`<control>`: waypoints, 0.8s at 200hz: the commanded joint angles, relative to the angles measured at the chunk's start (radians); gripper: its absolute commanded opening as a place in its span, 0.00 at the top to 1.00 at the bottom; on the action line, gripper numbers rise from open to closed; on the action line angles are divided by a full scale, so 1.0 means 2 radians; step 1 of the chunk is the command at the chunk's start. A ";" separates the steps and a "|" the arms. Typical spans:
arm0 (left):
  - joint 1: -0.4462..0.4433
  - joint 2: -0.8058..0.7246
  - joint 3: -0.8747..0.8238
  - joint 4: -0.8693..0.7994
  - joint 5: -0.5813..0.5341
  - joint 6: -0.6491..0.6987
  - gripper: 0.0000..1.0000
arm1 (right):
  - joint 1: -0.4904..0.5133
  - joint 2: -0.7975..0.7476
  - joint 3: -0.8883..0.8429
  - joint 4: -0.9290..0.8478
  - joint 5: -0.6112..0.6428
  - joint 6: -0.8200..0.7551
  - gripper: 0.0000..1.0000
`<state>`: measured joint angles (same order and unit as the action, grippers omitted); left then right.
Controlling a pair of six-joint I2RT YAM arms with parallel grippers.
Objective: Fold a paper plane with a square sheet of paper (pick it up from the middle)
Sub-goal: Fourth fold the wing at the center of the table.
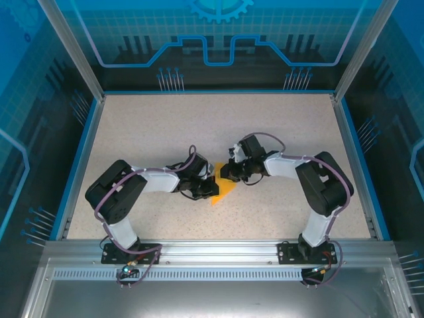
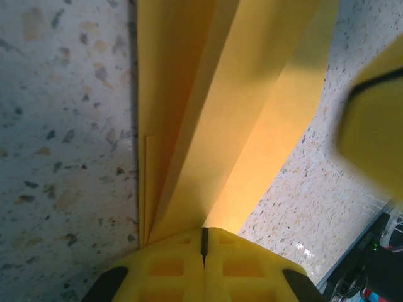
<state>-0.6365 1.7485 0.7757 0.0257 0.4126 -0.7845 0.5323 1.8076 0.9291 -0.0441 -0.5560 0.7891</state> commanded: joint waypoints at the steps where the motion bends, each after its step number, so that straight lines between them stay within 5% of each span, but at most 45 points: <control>1: 0.002 0.031 -0.022 -0.030 -0.038 -0.001 1.00 | 0.010 0.030 0.001 0.019 0.012 0.011 0.91; 160: 0.003 0.041 -0.042 -0.034 -0.049 0.007 1.00 | -0.059 0.067 0.027 0.017 0.016 -0.018 0.91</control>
<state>-0.6350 1.7504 0.7498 0.0860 0.4160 -0.7845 0.4568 1.9141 0.9504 0.0002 -0.5499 0.7879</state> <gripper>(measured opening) 0.061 0.086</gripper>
